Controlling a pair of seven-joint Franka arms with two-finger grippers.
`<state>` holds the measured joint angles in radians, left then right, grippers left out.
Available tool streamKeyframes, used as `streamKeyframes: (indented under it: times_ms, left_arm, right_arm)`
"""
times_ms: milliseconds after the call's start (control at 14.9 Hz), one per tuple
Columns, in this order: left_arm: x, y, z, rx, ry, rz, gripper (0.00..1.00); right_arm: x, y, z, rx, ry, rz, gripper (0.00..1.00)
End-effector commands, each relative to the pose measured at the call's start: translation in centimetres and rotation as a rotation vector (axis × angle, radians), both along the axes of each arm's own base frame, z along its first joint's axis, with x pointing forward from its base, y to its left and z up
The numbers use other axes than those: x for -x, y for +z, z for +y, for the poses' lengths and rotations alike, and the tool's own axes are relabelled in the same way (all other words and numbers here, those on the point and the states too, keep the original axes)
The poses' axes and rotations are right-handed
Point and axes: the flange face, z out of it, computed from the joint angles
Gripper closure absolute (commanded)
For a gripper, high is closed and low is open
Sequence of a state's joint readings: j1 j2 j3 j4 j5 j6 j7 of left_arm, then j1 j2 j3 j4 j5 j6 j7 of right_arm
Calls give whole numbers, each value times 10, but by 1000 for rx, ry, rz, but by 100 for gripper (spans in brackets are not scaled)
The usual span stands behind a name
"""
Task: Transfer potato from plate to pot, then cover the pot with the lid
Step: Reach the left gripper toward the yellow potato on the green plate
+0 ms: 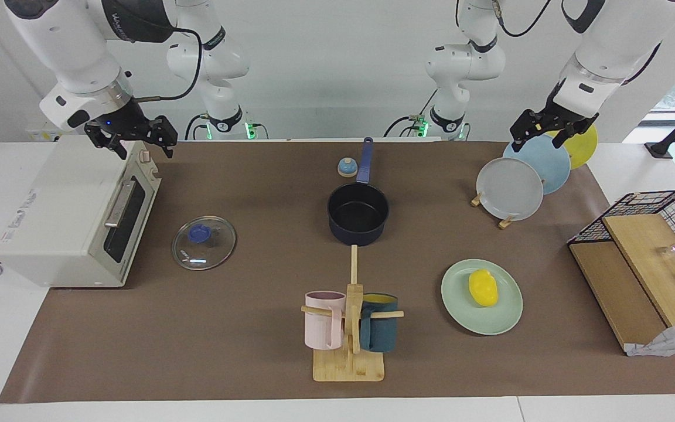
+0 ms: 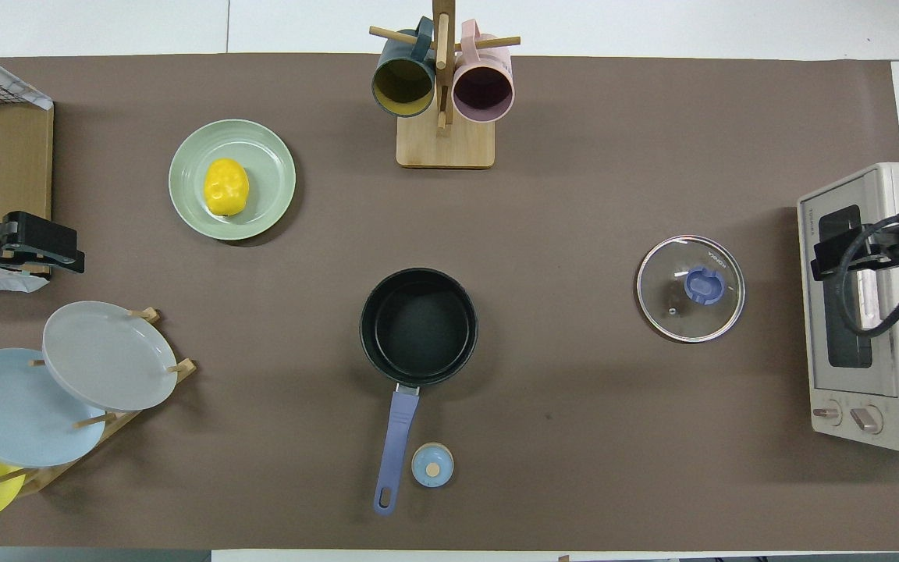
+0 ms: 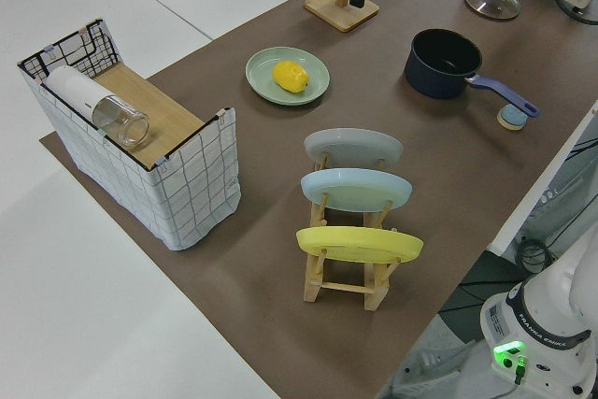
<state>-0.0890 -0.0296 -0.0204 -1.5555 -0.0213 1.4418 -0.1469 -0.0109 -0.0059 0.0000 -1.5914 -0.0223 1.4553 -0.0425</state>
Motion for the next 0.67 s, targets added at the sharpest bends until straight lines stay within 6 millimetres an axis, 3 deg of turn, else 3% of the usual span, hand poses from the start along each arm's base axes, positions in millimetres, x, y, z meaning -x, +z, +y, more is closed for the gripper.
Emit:
streamKeyframes:
  times_ms: [0,469,603]
  left_arm:
    - [7,3,-2,11,-10,-11,0]
    - [7,-6,-6,14,-6,-50,0]
    - [-8,-14,-7,20,-17,-90,0]
  right_arm:
    - [3,2,-2,-18,10,-14,0]
    - [3,2,-3,-18,8,-14,0]
    - [3,2,-3,-18,8,-15,0]
